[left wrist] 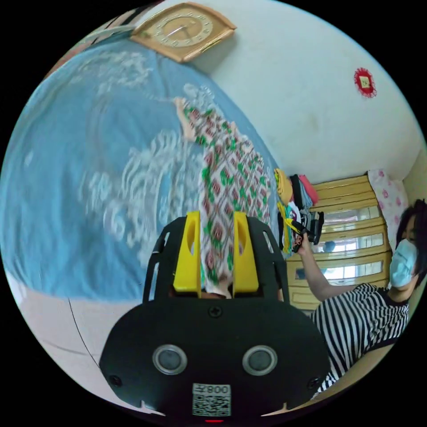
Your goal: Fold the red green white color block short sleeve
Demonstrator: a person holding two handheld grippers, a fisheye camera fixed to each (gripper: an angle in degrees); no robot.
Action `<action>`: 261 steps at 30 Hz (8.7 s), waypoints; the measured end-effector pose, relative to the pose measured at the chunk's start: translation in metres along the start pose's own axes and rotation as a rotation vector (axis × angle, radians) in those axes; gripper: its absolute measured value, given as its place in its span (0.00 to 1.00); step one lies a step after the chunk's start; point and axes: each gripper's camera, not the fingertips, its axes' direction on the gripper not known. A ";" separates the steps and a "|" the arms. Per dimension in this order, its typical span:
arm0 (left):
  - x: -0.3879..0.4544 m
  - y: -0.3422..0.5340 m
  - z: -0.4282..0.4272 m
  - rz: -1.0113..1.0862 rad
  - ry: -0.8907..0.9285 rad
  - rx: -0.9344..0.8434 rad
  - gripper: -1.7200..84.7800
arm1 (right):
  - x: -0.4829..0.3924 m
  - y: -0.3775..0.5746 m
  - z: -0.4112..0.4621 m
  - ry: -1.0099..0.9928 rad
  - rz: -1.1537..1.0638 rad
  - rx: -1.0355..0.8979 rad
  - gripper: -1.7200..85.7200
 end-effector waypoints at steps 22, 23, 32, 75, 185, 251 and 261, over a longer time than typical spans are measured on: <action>-0.022 0.101 0.025 -0.165 0.113 -0.219 0.08 | 0.065 0.109 0.071 -0.039 0.320 -0.127 0.05; -0.020 0.101 0.024 -0.171 0.112 -0.226 0.07 | 0.066 0.110 0.072 -0.046 0.320 -0.132 0.05; 0.014 0.090 -0.021 -0.126 0.261 -0.095 0.05 | 0.056 0.092 0.062 -0.213 0.242 -0.073 0.02; 0.065 0.212 -0.116 -0.200 0.143 -0.169 0.05 | 0.025 0.230 0.076 -0.248 0.287 -0.095 0.02; -0.270 -0.285 0.600 0.967 -0.309 -0.503 0.04 | 0.054 -0.038 0.270 0.198 0.040 0.279 0.02; -0.421 -0.221 0.091 0.196 -0.380 0.152 0.11 | -0.229 -0.202 0.265 0.311 -0.092 0.334 0.02; -0.471 -0.293 0.002 -0.040 -0.224 0.212 0.07 | -0.471 -0.346 0.401 0.118 -0.527 0.027 0.03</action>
